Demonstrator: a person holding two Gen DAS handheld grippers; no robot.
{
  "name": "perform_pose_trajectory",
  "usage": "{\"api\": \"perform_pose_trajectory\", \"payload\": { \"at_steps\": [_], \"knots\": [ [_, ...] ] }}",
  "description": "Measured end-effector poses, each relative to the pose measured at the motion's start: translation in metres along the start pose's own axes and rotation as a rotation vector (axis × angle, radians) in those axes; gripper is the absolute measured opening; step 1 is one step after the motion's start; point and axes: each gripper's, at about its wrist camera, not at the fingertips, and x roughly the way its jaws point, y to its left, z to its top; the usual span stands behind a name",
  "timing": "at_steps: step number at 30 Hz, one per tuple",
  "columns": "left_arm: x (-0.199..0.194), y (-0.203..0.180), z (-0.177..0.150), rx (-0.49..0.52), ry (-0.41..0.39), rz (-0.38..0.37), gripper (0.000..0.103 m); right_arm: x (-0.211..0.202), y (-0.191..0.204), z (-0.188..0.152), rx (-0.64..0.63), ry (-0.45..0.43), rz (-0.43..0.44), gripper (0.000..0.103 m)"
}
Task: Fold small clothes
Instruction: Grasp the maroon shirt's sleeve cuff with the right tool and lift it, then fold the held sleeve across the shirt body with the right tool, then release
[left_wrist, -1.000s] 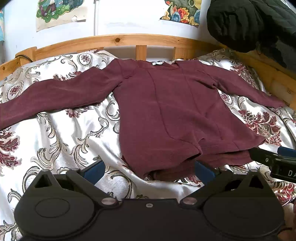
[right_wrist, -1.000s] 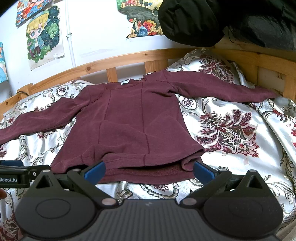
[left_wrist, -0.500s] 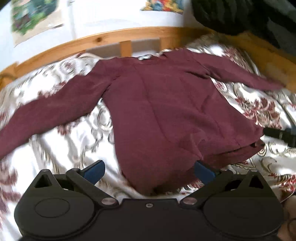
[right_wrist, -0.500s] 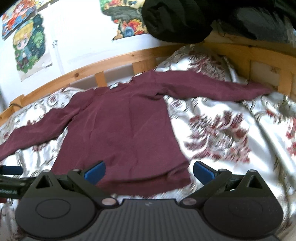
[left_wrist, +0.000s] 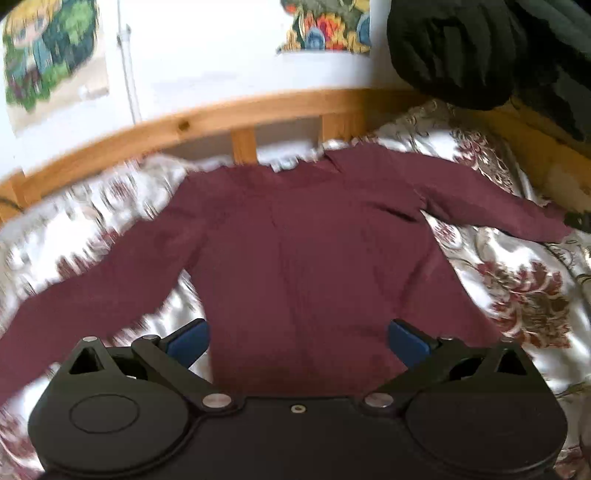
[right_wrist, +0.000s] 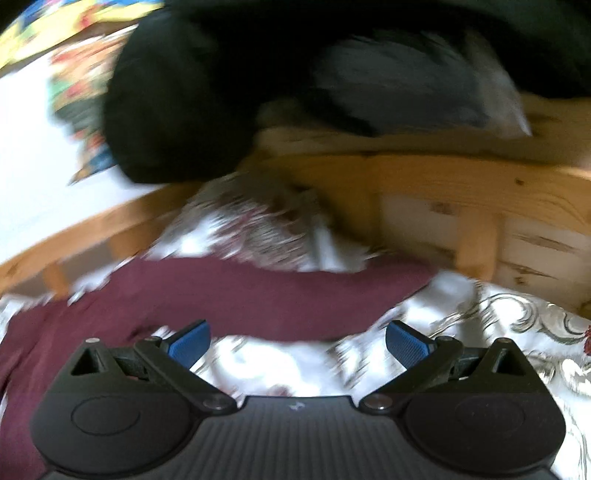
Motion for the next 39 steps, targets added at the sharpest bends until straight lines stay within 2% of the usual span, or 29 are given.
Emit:
{"api": "perform_pose_trajectory", "payload": {
  "at_steps": [2,5,8,11,14,17,18,19,20,21,23,29,34,39],
  "knots": [
    [0.001,-0.006,-0.008,-0.033,0.017,-0.039,0.102,0.019,-0.02,0.005,0.073,-0.008,-0.025,0.103],
    [0.0,-0.014,-0.019,-0.014,0.009,-0.081,0.102,0.045,-0.043,0.008,0.16,-0.019,-0.024,0.103],
    [0.003,-0.02,-0.026,0.029,-0.014,-0.064,0.102,0.066,-0.052,0.003,0.186,-0.038,-0.005,0.102],
    [0.01,-0.02,-0.028,0.026,0.007,-0.053,0.102,0.086,-0.056,0.003,0.201,-0.044,-0.029,0.099],
    [0.02,-0.015,-0.029,-0.003,0.04,-0.052,0.102,0.102,-0.057,0.002,0.229,-0.053,-0.051,0.088],
    [0.03,-0.011,-0.03,-0.013,0.076,-0.03,0.102,0.112,-0.055,0.002,0.233,-0.077,-0.06,0.071],
    [0.032,-0.01,-0.031,-0.015,0.085,-0.023,0.102,0.11,-0.054,0.001,0.234,-0.087,-0.065,0.058],
    [0.034,-0.008,-0.031,-0.017,0.091,-0.022,0.102,0.108,-0.054,0.0,0.231,-0.099,-0.079,0.039],
    [0.035,-0.007,-0.032,-0.022,0.093,-0.024,0.102,0.105,-0.052,-0.001,0.224,-0.113,-0.093,0.029],
    [0.036,-0.006,-0.032,-0.027,0.094,-0.026,0.102,0.102,-0.051,-0.001,0.212,-0.126,-0.098,0.014],
    [0.037,-0.005,-0.032,-0.036,0.093,-0.031,0.102,0.095,-0.043,0.0,0.166,-0.169,-0.081,0.009],
    [0.03,-0.003,-0.032,-0.024,0.066,-0.042,0.102,0.059,0.01,0.013,-0.047,-0.329,0.025,0.007],
    [0.018,0.008,-0.031,-0.053,0.042,-0.038,0.102,0.03,0.073,0.02,-0.21,-0.404,0.16,0.007],
    [0.004,0.026,-0.035,-0.101,-0.002,-0.033,0.102,-0.001,0.146,0.012,-0.396,-0.461,0.301,0.007]
  ]
}}
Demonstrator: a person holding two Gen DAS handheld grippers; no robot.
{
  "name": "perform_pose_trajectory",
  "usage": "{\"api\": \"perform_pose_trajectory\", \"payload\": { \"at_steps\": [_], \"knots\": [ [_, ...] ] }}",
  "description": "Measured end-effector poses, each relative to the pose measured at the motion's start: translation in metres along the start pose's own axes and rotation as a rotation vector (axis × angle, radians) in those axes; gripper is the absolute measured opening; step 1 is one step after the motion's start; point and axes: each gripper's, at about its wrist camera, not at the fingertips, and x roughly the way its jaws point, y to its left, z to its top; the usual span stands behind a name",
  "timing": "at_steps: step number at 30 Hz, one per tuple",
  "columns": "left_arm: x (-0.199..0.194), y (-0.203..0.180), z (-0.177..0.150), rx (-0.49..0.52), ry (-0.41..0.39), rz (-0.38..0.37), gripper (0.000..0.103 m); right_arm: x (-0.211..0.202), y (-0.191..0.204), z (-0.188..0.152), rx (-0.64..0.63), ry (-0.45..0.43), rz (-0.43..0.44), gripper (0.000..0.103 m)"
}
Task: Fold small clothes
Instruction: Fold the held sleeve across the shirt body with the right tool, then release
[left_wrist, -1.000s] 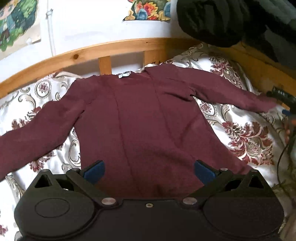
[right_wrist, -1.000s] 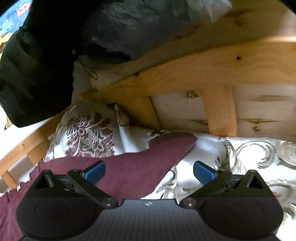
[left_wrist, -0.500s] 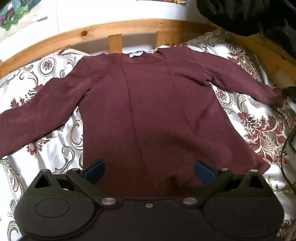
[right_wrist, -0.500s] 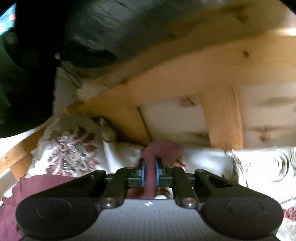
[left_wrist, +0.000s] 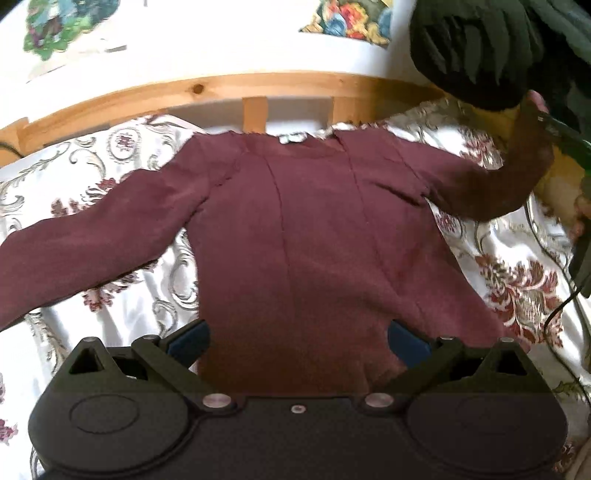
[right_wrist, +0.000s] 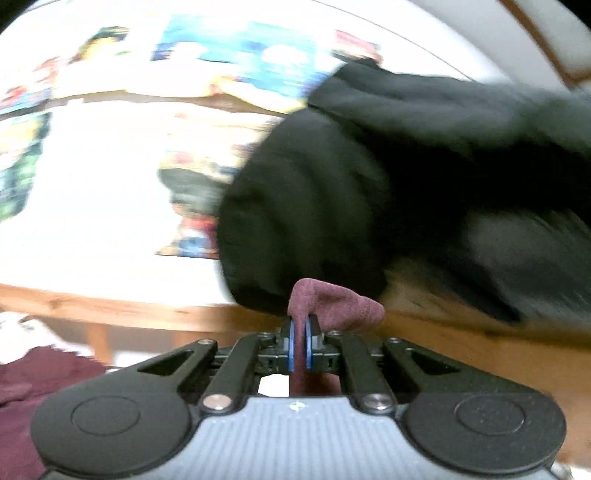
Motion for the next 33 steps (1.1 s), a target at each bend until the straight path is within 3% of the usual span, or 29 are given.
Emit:
{"api": "perform_pose_trajectory", "payload": {
  "at_steps": [5,13,20,23,25,26,29,31,33],
  "knots": [
    [-0.013,0.017,-0.005,-0.045,-0.04,-0.007,0.102,-0.012,0.075,0.002,-0.196,-0.026,0.152,0.007],
    [-0.022,0.042,-0.011,-0.135,-0.059,-0.008,0.102,-0.037,0.176,-0.043,-0.452,0.009,0.3,0.007],
    [-0.023,0.052,-0.017,-0.157,-0.055,0.015,0.102,-0.057,0.215,-0.086,-0.569,0.115,0.434,0.007],
    [-0.022,0.052,-0.018,-0.162,-0.047,0.018,0.102,-0.065,0.211,-0.09,-0.546,0.19,0.512,0.015],
    [-0.022,0.051,-0.017,-0.157,-0.049,0.022,0.102,-0.072,0.202,-0.088,-0.494,0.242,0.563,0.046],
    [-0.022,0.051,-0.017,-0.153,-0.049,0.025,0.102,-0.076,0.195,-0.087,-0.446,0.272,0.593,0.051],
    [-0.022,0.048,-0.017,-0.143,-0.048,0.031,0.102,-0.08,0.174,-0.081,-0.315,0.341,0.655,0.059],
    [-0.02,0.047,-0.017,-0.141,-0.043,0.037,0.102,-0.076,0.16,-0.076,-0.228,0.375,0.66,0.066],
    [-0.019,0.046,-0.017,-0.141,-0.038,0.042,0.102,-0.065,0.148,-0.075,-0.131,0.414,0.65,0.067]
  ]
}}
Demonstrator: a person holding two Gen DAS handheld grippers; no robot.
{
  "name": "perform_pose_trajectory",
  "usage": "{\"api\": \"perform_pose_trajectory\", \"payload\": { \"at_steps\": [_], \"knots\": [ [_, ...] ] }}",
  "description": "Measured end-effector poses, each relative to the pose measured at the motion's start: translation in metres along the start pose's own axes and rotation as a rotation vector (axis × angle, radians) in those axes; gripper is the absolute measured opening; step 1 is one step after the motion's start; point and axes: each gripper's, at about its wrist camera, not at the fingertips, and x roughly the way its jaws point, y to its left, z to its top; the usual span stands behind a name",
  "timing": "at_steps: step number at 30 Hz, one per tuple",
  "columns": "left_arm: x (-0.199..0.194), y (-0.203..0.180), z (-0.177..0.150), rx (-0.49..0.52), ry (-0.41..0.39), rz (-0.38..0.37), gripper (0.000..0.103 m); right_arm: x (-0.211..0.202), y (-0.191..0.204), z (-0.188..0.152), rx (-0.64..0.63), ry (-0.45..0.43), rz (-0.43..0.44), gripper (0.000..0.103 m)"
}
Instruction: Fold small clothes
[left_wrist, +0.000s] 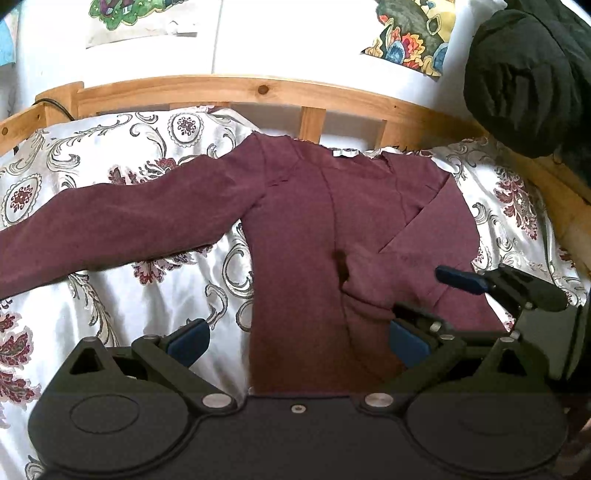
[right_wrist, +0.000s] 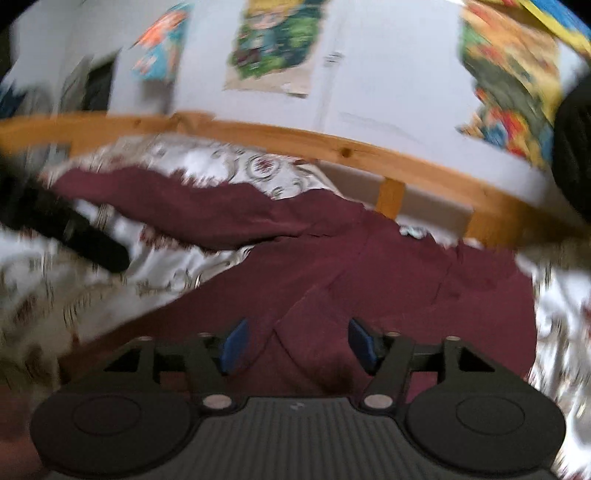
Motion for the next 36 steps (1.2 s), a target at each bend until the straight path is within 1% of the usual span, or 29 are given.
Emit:
{"api": "perform_pose_trajectory", "payload": {
  "at_steps": [4,5,6,8,10,11,13,16,20,22,23,24,26,27,28,30,31,32,34,36],
  "knots": [
    [0.003,-0.002,0.001,0.001,0.01,0.012,0.102,0.024,-0.036,-0.001,0.248,0.049,-0.012,0.067],
    [0.005,-0.002,0.001,0.001,0.013,0.016,0.102,0.032,-0.045,-0.003,0.318,0.064,-0.015,0.065],
    [0.006,-0.002,0.001,0.0,0.017,0.022,0.102,0.04,-0.051,-0.005,0.367,0.079,-0.018,0.06],
    [0.009,-0.002,0.002,-0.009,0.026,0.031,0.102,0.054,-0.059,-0.01,0.427,0.108,-0.008,0.047],
    [0.013,0.0,0.003,-0.032,0.035,0.044,0.102,0.058,-0.06,-0.015,0.428,0.12,0.023,0.018],
    [0.014,0.002,0.004,-0.049,0.038,0.054,0.102,0.057,-0.059,-0.017,0.413,0.115,0.045,0.013],
    [0.016,0.005,0.006,-0.086,0.033,0.078,0.102,0.045,-0.051,-0.016,0.332,0.08,0.093,0.009],
    [0.016,0.011,0.009,-0.145,0.014,0.114,0.102,0.021,-0.03,-0.012,0.115,0.052,0.151,0.008],
    [0.017,0.014,0.012,-0.199,-0.005,0.145,0.102,-0.005,0.009,-0.021,-0.24,0.073,0.193,0.008],
    [0.019,0.013,0.013,-0.211,-0.005,0.147,0.102,-0.011,0.025,-0.029,-0.382,0.095,0.22,0.008],
    [0.02,0.011,0.013,-0.212,-0.005,0.147,0.102,-0.013,0.033,-0.031,-0.432,0.108,0.229,0.008],
    [0.021,0.009,0.013,-0.209,-0.004,0.147,0.102,-0.015,0.04,-0.032,-0.466,0.12,0.237,0.009],
    [0.024,0.005,0.014,-0.193,0.002,0.146,0.102,-0.021,0.037,-0.03,-0.469,0.119,0.243,0.011],
    [0.025,0.003,0.014,-0.183,0.006,0.146,0.102,-0.024,0.032,-0.026,-0.446,0.115,0.243,0.021],
    [0.027,0.001,0.013,-0.175,0.011,0.147,0.102,-0.027,0.024,-0.022,-0.413,0.108,0.238,0.039],
    [0.03,-0.001,0.012,-0.162,0.021,0.15,0.102,-0.032,0.003,-0.016,-0.355,0.082,0.219,0.053],
    [0.033,-0.002,0.012,-0.159,0.028,0.154,0.102,-0.029,-0.006,-0.011,-0.331,0.072,0.201,0.056],
    [0.036,-0.003,0.011,-0.156,0.04,0.159,0.102,-0.028,-0.017,-0.008,-0.303,0.064,0.17,0.057],
    [0.044,-0.004,0.01,-0.151,0.063,0.165,0.102,-0.023,-0.043,-0.006,-0.229,0.044,0.083,0.066],
    [0.052,-0.007,0.009,-0.142,0.083,0.163,0.102,-0.018,-0.071,-0.005,-0.115,0.016,-0.01,0.074]
  ]
}}
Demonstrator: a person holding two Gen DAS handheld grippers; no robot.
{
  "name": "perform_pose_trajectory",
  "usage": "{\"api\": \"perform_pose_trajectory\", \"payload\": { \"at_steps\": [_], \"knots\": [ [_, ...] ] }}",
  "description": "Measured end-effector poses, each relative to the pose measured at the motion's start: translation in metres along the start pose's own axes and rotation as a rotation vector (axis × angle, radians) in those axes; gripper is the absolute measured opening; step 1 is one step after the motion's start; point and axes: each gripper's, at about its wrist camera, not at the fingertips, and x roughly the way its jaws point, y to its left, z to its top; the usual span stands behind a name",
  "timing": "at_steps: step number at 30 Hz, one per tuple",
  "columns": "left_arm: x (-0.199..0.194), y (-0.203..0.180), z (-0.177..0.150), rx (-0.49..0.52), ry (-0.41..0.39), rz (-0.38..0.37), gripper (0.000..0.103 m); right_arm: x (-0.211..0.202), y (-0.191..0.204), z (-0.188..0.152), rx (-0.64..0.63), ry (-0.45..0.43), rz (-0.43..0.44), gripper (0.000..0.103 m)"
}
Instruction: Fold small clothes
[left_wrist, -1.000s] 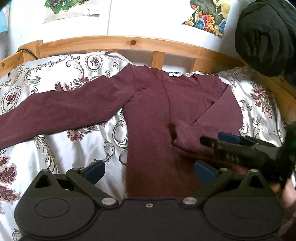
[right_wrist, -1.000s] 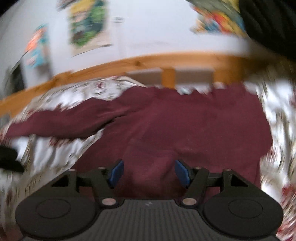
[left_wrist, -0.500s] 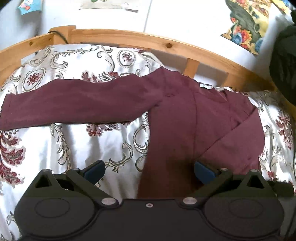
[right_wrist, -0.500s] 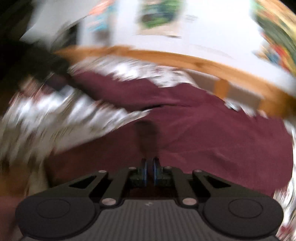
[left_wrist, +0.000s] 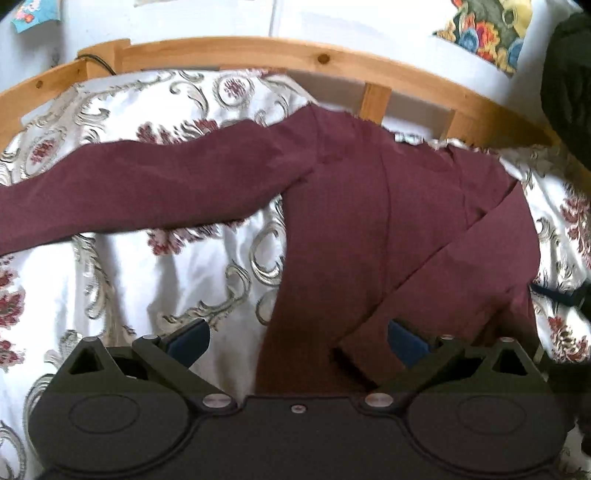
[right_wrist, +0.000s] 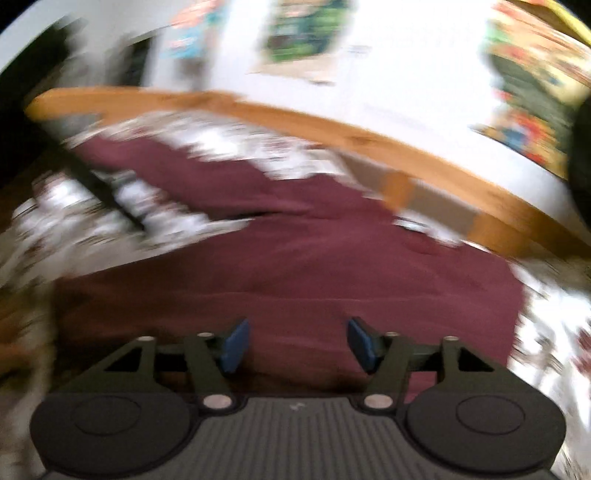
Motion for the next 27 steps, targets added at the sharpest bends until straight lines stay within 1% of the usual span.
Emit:
{"api": "perform_pose_trajectory", "payload": {
  "at_steps": [4,6,7,10,12,14,15,16,18,20,22,25,27],
  "knots": [
    [0.019,-0.013,-0.002,0.055,0.032,0.0,0.102,0.013,-0.061,-0.011,0.31,-0.04,-0.174,0.074],
    [0.029,-0.019,-0.003,0.074,0.048,0.005,0.102,0.025,-0.088,-0.018,0.422,-0.051,-0.244,0.073],
    [0.033,-0.021,-0.004,0.08,0.059,0.01,0.102,0.03,-0.102,-0.023,0.463,-0.054,-0.269,0.07],
    [0.045,-0.024,-0.006,0.1,0.087,0.025,0.102,0.046,-0.131,-0.04,0.566,-0.047,-0.289,0.065],
    [0.052,-0.025,-0.008,0.113,0.109,0.039,0.102,0.055,-0.144,-0.051,0.63,-0.051,-0.262,0.062],
    [0.058,-0.026,-0.01,0.121,0.132,0.051,0.102,0.057,-0.151,-0.06,0.671,-0.078,-0.215,0.049],
    [0.061,-0.026,-0.012,0.126,0.144,0.056,0.102,0.059,-0.151,-0.06,0.675,-0.076,-0.201,0.027],
    [0.064,-0.026,-0.013,0.13,0.154,0.06,0.102,0.058,-0.15,-0.061,0.673,-0.074,-0.205,0.015],
    [0.068,-0.026,-0.016,0.136,0.171,0.063,0.102,0.05,-0.148,-0.058,0.665,-0.102,-0.23,0.011],
    [0.071,-0.026,-0.017,0.134,0.176,0.055,0.102,0.039,-0.146,-0.053,0.65,-0.133,-0.29,0.01],
    [0.072,-0.027,-0.017,0.133,0.178,0.041,0.102,0.034,-0.148,-0.049,0.642,-0.138,-0.328,0.01],
    [0.078,-0.031,-0.02,0.174,0.197,0.047,0.102,0.042,-0.149,-0.051,0.635,-0.078,-0.333,0.011],
    [0.077,-0.034,-0.023,0.202,0.186,0.055,0.102,0.046,-0.148,-0.055,0.638,-0.053,-0.334,0.014]
  ]
}}
